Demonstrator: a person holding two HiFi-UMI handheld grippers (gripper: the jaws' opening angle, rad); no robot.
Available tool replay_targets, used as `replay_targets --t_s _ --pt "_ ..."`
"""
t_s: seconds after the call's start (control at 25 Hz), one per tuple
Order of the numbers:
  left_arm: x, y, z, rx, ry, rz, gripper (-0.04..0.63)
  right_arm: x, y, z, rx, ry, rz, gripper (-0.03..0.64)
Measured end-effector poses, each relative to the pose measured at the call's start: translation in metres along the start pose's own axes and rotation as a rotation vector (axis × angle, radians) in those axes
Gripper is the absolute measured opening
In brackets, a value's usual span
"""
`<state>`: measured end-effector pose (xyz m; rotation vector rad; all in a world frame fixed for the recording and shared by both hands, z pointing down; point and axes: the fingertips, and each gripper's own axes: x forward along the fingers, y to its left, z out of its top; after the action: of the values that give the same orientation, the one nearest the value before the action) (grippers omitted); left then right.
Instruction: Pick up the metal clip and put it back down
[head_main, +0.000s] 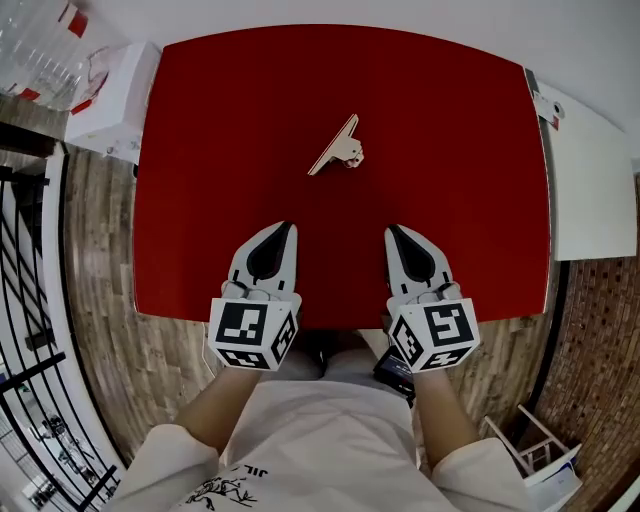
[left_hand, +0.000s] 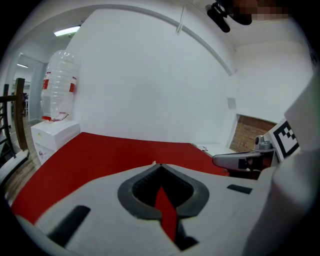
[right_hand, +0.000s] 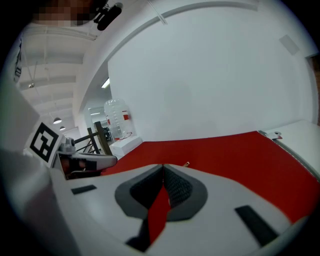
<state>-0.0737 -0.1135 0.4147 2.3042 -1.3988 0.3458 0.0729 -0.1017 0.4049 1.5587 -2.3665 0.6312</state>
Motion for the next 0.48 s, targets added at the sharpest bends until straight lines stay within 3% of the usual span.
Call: replay_targets --t_s 0.48 --pt "0.056 0.018 -0.029 0.009 0.026 0.007 0.006 0.065 -0.027 -0.033 0.040 0.059 -0.007 0.006"
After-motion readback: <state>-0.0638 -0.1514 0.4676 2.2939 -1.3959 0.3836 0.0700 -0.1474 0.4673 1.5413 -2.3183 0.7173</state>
